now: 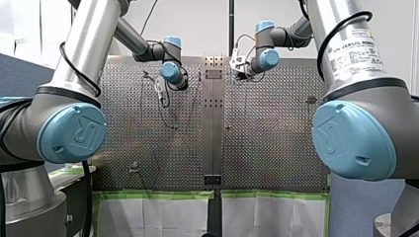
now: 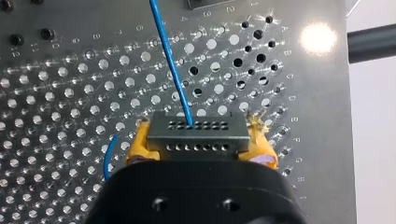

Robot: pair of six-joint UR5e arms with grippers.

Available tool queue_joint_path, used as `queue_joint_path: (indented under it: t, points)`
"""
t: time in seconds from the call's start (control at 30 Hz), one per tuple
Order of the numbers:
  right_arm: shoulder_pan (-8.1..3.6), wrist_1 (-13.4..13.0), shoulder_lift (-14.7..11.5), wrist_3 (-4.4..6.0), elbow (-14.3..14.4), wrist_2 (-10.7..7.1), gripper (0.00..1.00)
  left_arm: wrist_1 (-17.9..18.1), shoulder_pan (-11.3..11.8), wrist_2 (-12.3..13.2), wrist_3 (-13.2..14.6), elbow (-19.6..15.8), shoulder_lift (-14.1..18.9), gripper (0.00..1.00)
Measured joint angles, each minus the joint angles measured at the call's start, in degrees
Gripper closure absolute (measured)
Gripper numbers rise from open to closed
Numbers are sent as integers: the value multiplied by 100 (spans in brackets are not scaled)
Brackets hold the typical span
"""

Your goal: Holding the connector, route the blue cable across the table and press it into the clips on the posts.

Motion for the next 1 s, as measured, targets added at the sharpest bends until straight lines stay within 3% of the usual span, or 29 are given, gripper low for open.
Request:
queue_joint_path:
  t: [0.03, 0.07, 0.1, 0.13, 0.57, 0.8, 1.0]
  points:
    - [1, 1, 0, -1, 1, -1, 100, -46, -7, -2, 5, -5, 11, 28]
    - [2, 3, 0, -1, 1, -1, 100, -112, -15, -5, 18, -20, 38, 8]
    - [5, 4, 0, -2, 1, -2, 100, -162, -20, -7, 29, -36, 67, 8]
    - [8, 5, 0, -2, 2, -2, 100, -216, -25, -8, 39, -58, 105, 0]
    - [46, 15, 2, 5, 4, -3, 100, -763, -174, 188, -6, -706, 849, 0]
    - [61, 23, -4, 6, 4, -3, 100, -789, -316, 403, -26, -932, 1272, 0]
    - [62, 25, -5, 7, 5, -3, 100, -723, -577, 346, -13, -950, 1606, 0]
